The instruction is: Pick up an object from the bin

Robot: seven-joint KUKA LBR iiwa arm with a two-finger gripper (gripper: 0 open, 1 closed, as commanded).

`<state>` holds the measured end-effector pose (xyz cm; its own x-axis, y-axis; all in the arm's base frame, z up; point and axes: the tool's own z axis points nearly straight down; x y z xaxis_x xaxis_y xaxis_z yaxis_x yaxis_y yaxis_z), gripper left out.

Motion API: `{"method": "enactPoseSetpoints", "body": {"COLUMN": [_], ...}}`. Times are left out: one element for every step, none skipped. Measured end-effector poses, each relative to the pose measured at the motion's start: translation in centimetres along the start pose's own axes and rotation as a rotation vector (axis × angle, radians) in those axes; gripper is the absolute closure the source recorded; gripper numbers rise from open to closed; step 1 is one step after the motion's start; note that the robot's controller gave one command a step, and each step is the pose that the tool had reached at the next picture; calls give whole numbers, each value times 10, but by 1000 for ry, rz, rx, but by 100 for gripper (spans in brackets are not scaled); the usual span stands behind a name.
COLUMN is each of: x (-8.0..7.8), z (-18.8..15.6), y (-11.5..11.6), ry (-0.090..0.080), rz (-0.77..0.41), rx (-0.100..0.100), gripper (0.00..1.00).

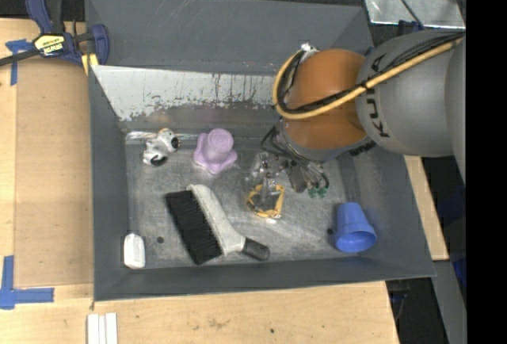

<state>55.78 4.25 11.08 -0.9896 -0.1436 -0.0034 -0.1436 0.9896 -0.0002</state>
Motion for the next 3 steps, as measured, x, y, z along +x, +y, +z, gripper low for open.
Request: {"method": "enactPoseSetpoints", "body": {"x": [0,0,43], "z": [0,0,36], "y": [0,0,-45], "ry": [0,0,-13], "rz": [0,0,-81], "rx": [0,0,-2], "gripper": [0,0,100]}}
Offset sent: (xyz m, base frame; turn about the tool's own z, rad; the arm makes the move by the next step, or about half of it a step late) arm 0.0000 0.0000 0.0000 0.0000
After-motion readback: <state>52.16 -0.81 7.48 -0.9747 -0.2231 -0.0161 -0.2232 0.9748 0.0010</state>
